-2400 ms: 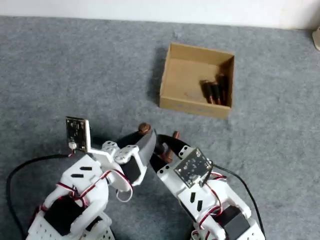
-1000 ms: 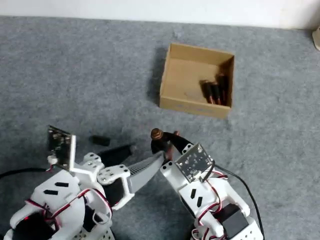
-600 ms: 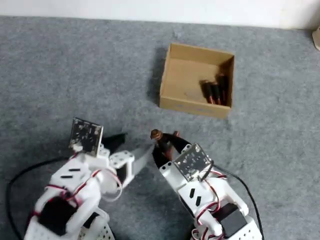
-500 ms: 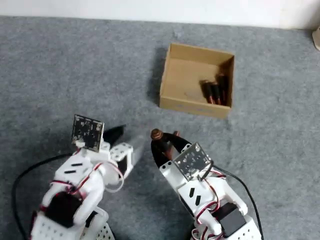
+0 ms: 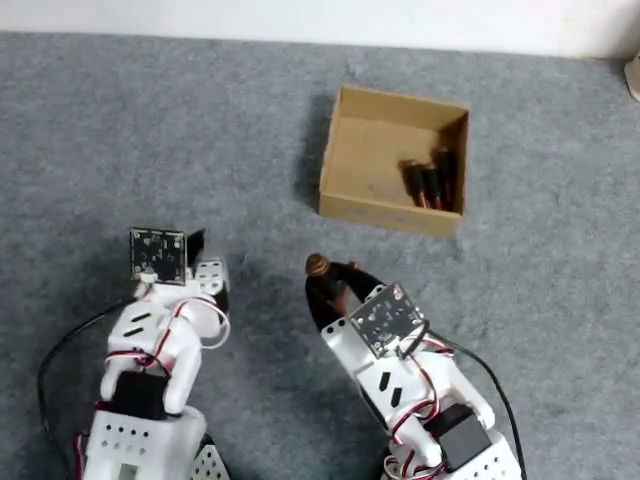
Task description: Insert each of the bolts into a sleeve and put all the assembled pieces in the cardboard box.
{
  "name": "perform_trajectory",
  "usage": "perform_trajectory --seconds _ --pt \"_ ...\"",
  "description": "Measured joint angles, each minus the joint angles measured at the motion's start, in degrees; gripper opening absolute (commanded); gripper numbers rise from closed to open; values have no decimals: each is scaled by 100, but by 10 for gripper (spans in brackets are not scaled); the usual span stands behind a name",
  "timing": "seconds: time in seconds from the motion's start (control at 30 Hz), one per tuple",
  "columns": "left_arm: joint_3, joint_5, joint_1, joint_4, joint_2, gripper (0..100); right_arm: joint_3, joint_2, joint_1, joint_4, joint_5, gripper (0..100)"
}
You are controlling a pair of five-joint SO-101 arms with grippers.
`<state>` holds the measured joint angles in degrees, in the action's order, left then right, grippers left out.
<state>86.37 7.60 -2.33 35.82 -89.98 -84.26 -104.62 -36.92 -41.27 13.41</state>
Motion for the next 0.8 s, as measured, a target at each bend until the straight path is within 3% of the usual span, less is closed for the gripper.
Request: perform_trajectory --seconds 0.17,0.8 --pt "18 -607 167 0 0 7 0 9 141 79 0 5" --pt "167 -668 343 -70 0 7 0 519 1407 185 264 5"
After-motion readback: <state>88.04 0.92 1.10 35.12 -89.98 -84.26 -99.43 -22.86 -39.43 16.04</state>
